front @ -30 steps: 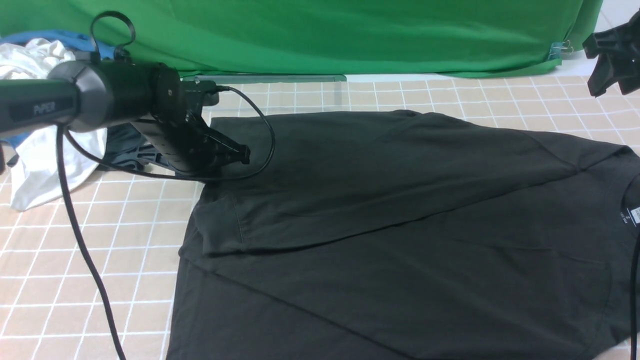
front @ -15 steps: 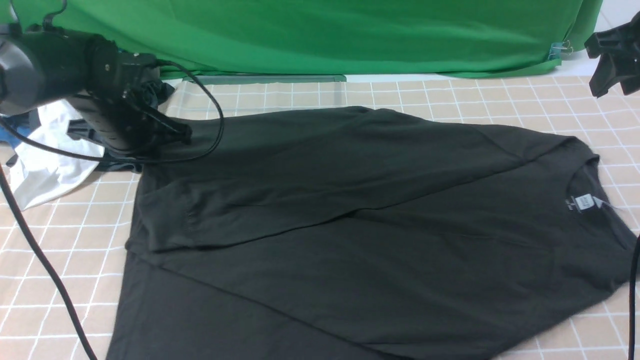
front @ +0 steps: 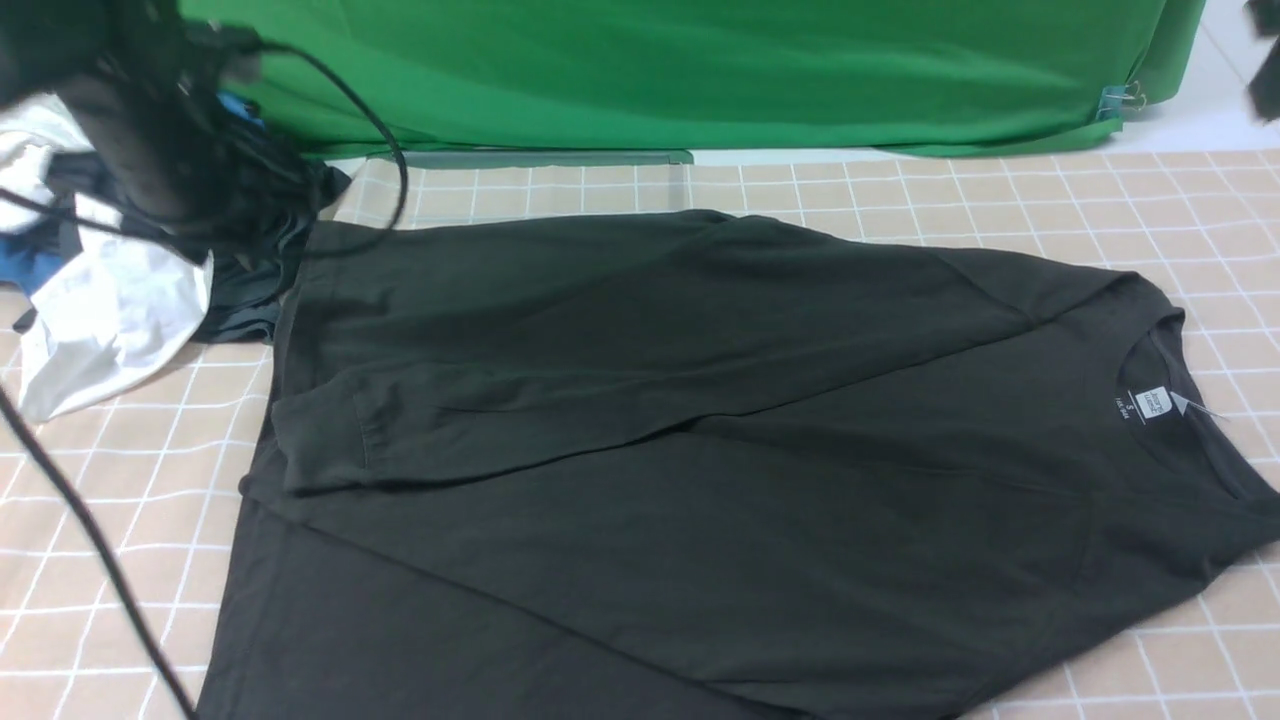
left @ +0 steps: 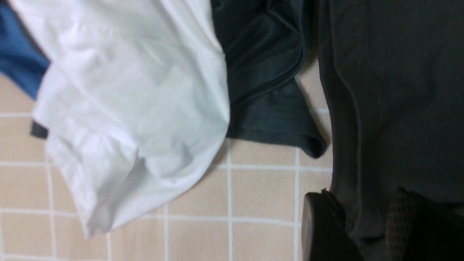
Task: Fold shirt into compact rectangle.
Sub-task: 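Grasp the near edge of the shirt at its hem and shoulder corners, then fold the black garment in half by bringing its near edge over to the far edge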
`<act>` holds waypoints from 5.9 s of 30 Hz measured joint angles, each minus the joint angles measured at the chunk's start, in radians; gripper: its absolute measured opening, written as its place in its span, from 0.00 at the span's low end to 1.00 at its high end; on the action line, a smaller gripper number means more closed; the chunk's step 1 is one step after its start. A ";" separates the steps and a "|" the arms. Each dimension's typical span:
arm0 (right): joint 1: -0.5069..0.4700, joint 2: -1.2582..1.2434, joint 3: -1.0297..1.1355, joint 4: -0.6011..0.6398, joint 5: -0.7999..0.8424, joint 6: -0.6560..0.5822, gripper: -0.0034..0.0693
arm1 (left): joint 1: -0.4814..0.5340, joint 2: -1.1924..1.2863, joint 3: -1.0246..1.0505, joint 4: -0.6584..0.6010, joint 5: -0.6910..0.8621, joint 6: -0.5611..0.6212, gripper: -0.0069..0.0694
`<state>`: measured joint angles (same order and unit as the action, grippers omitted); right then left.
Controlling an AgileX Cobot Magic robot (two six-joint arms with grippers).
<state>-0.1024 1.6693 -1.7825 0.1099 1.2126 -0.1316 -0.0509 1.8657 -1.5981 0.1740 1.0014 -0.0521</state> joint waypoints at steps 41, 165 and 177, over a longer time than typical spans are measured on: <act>0.000 -0.360 0.533 0.305 -0.041 -0.215 0.10 | -0.219 -0.504 1.071 -0.159 -0.090 -0.233 0.76; 0.488 0.612 -0.146 0.036 -0.178 -0.292 0.60 | 0.080 0.098 0.020 -0.236 0.091 -0.105 0.12; 0.462 0.624 -0.251 0.030 -0.182 -0.287 0.14 | 0.080 0.099 -0.120 -0.282 0.179 -0.121 0.12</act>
<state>0.3596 2.2929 -2.0331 0.1398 1.0309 -0.4183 0.0293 1.9651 -1.7181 -0.1078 1.1804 -0.1730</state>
